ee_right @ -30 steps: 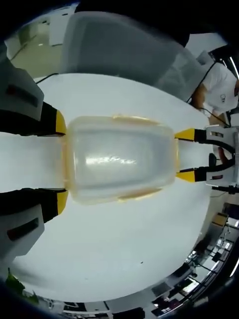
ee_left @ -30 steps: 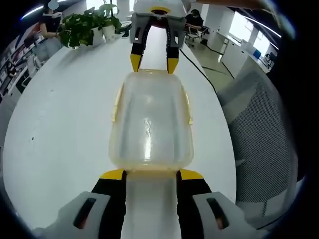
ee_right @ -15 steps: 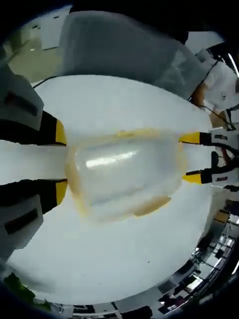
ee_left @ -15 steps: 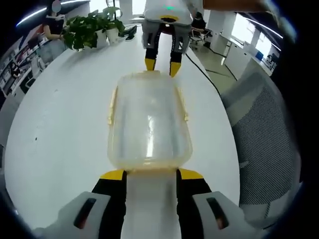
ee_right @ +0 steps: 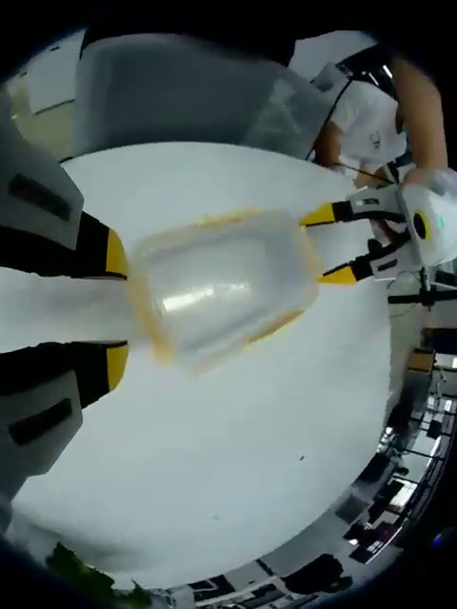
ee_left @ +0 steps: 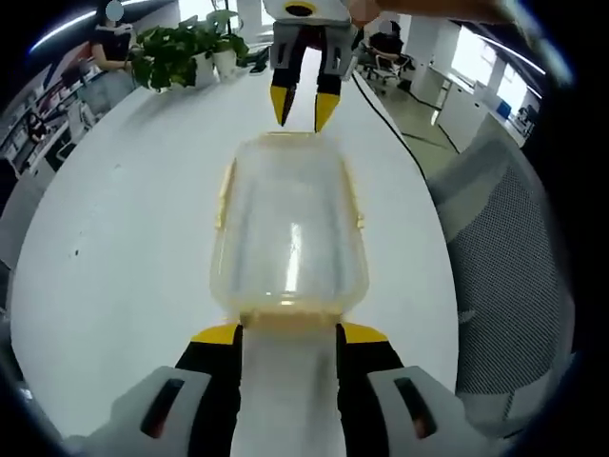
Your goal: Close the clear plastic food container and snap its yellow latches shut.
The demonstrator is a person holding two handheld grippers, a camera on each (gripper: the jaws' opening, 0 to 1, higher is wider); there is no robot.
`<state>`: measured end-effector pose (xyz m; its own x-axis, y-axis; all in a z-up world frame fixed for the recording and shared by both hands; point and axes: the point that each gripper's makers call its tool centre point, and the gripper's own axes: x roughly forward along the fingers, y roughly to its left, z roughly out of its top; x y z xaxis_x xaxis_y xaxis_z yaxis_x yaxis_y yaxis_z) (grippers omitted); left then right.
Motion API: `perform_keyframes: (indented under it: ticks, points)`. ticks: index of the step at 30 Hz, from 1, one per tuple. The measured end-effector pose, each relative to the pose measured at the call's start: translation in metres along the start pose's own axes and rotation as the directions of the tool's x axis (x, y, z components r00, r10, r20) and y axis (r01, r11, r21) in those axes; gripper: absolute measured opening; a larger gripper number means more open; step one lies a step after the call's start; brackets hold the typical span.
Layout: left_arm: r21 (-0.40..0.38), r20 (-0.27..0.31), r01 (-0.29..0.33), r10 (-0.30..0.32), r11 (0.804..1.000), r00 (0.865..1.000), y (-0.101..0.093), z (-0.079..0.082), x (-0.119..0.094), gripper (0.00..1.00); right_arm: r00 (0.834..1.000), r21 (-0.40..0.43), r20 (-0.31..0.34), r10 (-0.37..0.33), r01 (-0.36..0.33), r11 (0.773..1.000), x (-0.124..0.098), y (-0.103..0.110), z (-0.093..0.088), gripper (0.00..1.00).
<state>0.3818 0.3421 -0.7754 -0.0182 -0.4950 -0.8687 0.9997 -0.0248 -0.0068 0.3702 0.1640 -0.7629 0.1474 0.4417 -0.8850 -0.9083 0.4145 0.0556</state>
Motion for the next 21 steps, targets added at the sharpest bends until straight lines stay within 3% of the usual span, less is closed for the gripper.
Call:
perform_keyframes:
  ticks: [3, 7, 12, 15, 18, 21]
  points:
    - [-0.023, -0.015, -0.004, 0.004, 1.000, 1.000, 0.001, -0.005, -0.002, 0.27, 1.000, 0.014, -0.011, -0.003, 0.003, 1.000, -0.001, -0.002, -0.001, 0.25]
    - [-0.140, 0.040, -0.018, 0.024, 0.990, 0.999, 0.005, -0.001, -0.008, 0.30, 1.000, 0.054, 0.000, -0.001, 0.001, 0.999, -0.003, -0.004, 0.000, 0.28]
    - [-0.307, 0.105, -0.024, 0.059, 0.951, 0.993, 0.008, 0.007, -0.017, 0.32, 0.998, 0.143, 0.055, 0.013, -0.021, 0.989, -0.007, -0.004, 0.009, 0.31]
    - [-0.439, 0.152, 0.022, 0.051, 0.898, 0.987, 0.003, 0.013, -0.018, 0.32, 0.998, 0.154, 0.065, 0.007, -0.017, 0.988, -0.005, -0.003, 0.011, 0.32]
    - [-0.586, 0.186, 0.037, 0.090, 0.810, 0.978, 0.007, 0.017, -0.018, 0.32, 0.997, 0.210, 0.079, -0.014, -0.003, 0.978, -0.003, -0.007, 0.012, 0.33]
    - [-0.687, 0.185, 0.047, 0.112, 0.725, 0.976, 0.008, 0.012, -0.016, 0.33, 0.994, 0.275, 0.106, -0.015, -0.015, 0.961, -0.001, -0.006, 0.015, 0.33]
